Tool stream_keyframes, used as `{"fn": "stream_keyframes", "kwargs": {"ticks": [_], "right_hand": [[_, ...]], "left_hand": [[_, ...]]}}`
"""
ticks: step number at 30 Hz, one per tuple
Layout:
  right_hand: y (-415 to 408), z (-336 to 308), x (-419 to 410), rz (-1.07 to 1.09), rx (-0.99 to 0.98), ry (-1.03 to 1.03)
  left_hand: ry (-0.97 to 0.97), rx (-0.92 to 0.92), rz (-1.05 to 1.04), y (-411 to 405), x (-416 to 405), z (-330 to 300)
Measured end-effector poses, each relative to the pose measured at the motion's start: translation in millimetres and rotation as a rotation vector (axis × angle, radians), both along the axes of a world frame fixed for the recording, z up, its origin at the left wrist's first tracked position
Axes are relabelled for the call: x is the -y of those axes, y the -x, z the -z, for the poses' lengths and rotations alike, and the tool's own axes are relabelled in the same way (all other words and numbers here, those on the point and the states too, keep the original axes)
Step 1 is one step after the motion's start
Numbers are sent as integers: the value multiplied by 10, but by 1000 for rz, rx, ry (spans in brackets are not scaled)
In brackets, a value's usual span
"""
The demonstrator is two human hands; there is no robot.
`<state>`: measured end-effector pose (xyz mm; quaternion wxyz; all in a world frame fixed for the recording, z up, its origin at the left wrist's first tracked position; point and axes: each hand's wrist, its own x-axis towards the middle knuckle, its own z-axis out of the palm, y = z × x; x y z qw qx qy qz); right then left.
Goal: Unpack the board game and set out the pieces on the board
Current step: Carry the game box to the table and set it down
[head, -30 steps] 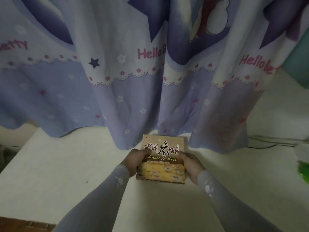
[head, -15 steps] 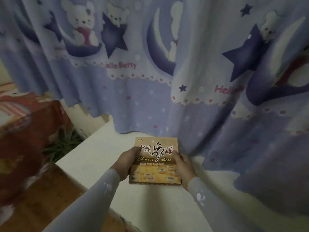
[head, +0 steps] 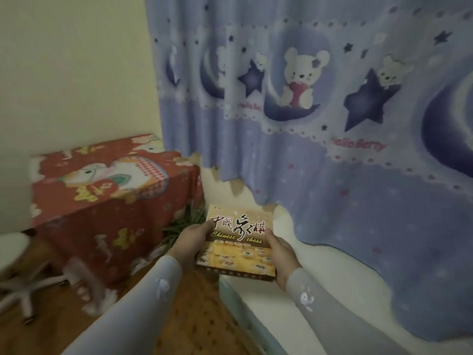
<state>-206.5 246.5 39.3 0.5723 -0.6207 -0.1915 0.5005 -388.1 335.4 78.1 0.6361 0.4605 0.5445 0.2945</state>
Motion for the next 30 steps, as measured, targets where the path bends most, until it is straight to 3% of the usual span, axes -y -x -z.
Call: {"fn": "stream_keyframes", "kwargs": {"ticks": [17,30], "right_hand": [[2742,-17,-3358,-518,-21,-11],[4800,-196,-5175,-792,110,-42]], "left_hand": [[-36,-27,-580,2925,-2135,-161],[0,-96,-807,4843,-3542,-99]]}}
